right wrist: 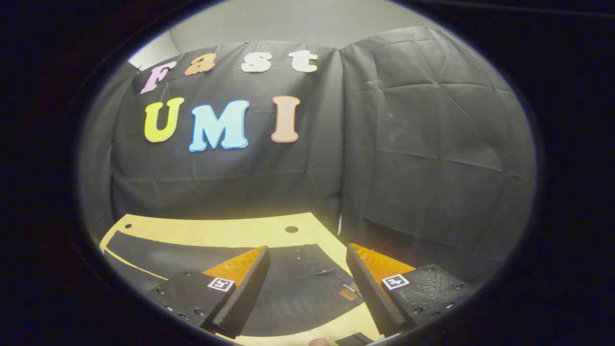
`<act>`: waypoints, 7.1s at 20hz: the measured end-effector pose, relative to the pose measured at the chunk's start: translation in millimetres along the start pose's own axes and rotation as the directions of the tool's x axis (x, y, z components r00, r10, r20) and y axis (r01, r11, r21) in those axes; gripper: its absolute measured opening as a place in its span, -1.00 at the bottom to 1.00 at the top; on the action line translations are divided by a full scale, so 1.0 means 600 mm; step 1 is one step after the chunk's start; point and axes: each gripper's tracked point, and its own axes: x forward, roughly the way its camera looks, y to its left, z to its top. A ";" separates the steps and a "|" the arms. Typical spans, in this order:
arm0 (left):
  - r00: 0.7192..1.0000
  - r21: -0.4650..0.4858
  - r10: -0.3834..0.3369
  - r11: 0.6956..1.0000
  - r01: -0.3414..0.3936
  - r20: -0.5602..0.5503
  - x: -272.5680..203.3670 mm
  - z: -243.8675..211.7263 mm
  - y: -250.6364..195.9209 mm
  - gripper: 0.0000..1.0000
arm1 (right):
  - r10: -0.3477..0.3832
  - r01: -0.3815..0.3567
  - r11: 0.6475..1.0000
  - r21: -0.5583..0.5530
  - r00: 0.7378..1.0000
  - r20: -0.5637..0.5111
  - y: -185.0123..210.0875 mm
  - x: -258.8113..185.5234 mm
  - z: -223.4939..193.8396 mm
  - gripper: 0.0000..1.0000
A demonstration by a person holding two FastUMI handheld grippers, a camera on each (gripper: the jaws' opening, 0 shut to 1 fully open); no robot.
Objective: Grasp the waist and the cuffs of the jeans and fold them to make the two legs overlap; first hold the waist and fold one-third of the jeans toward the cuffs, then hold the cuffs and fold the remaining one-third in the same direction to finish folding.
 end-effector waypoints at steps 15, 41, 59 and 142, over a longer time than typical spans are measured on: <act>0.988 -0.229 0.038 0.971 -0.072 -0.149 0.031 -0.076 0.071 0.89 | 0.003 -0.001 1.000 0.024 0.995 -0.099 0.014 0.018 -0.049 0.90; 0.728 -0.607 0.105 0.479 -0.634 -0.677 0.067 -0.430 0.354 0.95 | 0.068 0.513 0.627 0.586 0.714 -0.697 -0.103 0.045 -0.396 0.92; 0.779 -0.565 0.045 0.663 -0.492 -0.625 0.118 -0.459 0.315 -0.48 | -0.124 0.316 0.938 0.140 0.686 -0.717 -0.014 0.118 -0.414 0.35; 0.948 -0.056 -0.089 0.996 0.076 -0.306 0.298 -0.067 0.002 0.94 | -0.101 0.211 0.870 0.446 0.961 -0.257 -0.136 0.274 -0.066 -0.67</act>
